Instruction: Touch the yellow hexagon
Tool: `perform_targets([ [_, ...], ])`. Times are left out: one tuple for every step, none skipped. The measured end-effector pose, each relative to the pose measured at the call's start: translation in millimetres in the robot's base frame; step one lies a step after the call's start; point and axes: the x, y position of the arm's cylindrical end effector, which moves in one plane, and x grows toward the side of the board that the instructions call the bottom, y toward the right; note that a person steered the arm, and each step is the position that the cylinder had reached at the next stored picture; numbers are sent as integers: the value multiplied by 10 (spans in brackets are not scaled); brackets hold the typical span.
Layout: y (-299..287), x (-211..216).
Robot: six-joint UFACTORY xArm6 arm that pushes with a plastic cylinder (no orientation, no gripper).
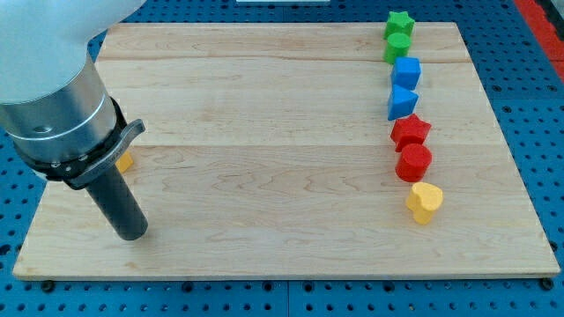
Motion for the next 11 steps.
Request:
perform_targets([
  [-11, 0],
  [-13, 0],
  [-30, 0],
  [-86, 0],
  [-169, 0],
  [-299, 0],
  [-426, 0],
  [-635, -92],
  [-657, -547],
  [-828, -773],
  [-850, -948],
])
